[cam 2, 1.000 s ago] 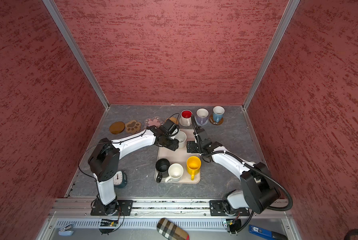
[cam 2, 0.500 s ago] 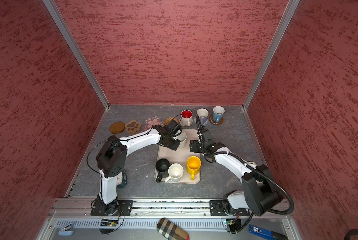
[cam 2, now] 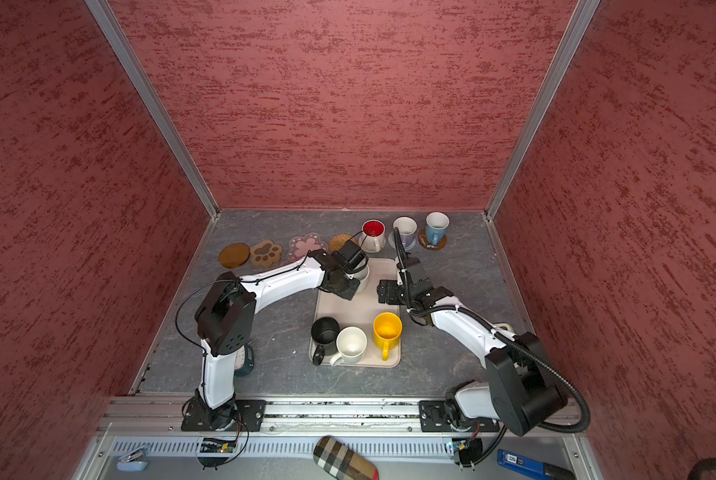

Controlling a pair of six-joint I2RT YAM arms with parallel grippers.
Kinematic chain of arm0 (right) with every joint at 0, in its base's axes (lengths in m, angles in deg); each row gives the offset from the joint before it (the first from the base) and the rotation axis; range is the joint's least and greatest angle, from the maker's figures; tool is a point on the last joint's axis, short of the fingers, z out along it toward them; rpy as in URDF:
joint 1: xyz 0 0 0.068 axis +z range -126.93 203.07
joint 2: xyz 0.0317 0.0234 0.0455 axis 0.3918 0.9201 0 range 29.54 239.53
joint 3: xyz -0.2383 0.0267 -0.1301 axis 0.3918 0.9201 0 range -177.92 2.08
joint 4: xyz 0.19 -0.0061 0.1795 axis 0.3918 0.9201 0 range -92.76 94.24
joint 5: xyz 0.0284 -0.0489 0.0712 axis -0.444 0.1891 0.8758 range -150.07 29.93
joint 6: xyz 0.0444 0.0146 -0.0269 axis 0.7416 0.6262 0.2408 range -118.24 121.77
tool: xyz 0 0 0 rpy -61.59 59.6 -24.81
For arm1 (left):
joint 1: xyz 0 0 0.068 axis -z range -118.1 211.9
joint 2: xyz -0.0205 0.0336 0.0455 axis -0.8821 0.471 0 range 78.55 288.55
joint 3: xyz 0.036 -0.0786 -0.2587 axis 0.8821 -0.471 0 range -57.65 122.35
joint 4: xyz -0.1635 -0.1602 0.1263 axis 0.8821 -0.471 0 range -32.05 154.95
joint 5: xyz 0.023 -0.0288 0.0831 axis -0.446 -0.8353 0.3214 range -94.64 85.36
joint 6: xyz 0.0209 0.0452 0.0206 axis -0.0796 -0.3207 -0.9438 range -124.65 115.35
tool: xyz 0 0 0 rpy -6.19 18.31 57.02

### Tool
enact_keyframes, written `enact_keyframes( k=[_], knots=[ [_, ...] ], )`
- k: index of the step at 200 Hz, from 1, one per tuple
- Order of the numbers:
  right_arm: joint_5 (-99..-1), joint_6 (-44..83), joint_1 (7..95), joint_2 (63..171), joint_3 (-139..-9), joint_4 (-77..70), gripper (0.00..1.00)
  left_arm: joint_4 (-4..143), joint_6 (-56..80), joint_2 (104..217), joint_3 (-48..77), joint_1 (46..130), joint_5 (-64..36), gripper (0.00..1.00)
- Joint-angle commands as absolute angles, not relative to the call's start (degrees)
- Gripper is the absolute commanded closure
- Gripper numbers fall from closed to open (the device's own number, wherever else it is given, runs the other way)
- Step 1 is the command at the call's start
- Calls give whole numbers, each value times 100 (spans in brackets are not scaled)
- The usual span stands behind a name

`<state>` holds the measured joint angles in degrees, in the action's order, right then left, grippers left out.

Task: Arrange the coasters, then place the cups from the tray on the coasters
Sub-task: 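Grasp the speckled mug rim with the left gripper and lift it off the tray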

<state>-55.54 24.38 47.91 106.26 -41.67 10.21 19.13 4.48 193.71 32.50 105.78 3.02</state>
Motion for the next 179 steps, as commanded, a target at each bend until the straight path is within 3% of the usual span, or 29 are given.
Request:
enact_keyframes(
  k=[1,101,179],
  knots=[
    [-5419,2525,4740,10308,-4098,543,3,1897,319,18954,3589,10557,644,100],
    [-6025,2494,4662,9298,-4013,273,1,1601,125,18553,4398,10060,195,100],
    [-6737,2628,4652,9159,-3703,-280,1,1701,38,18760,4850,9501,-220,100]
  ],
)
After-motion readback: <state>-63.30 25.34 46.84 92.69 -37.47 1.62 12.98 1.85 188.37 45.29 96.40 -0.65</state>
